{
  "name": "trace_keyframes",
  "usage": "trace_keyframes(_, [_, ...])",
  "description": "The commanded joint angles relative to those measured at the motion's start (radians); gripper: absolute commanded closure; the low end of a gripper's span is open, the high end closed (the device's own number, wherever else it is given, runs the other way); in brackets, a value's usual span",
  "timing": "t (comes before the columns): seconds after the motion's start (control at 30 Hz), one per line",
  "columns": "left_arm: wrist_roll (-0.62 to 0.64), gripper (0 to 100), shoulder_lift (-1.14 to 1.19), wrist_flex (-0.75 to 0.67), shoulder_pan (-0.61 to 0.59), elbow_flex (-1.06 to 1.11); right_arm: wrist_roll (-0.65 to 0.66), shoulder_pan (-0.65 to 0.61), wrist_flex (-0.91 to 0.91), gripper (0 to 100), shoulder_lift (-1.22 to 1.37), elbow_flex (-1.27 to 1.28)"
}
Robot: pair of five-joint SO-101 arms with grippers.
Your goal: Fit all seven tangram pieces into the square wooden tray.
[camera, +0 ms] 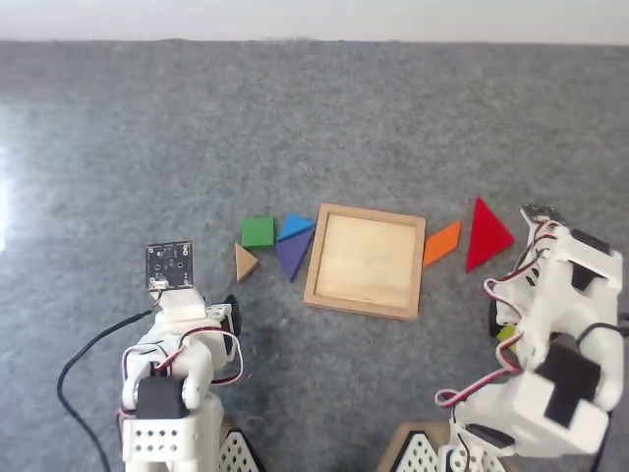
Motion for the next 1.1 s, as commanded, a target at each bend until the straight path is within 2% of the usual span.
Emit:
trace_keyframes(0.0, [0.011,86,-0.014,0.005,-0.008,-0.012,-0.074,-0.099,0.068,82.9,-0.131,-0.058])
trace_keyframes(0.2, [0.011,86,-0.014,0.005,-0.008,-0.012,-0.147,-0.298,0.073,82.9,-0.271,-0.069])
trace_keyframes(0.4, [0.011,86,-0.014,0.005,-0.008,-0.012,-0.170,-0.506,0.077,82.9,-0.252,-0.160])
trace_keyframes(0.8, [0.011,86,-0.014,0.005,-0.008,-0.012,-0.229,-0.832,0.197,83.0,0.177,-0.614])
trace_keyframes(0.9, [0.011,86,-0.014,0.005,-0.008,-0.012,-0.270,-0.880,0.194,83.0,0.294,-0.674])
trace_keyframes(1.07, [0.011,86,-0.014,0.005,-0.008,-0.012,-0.255,-0.931,0.143,83.0,0.438,-0.717])
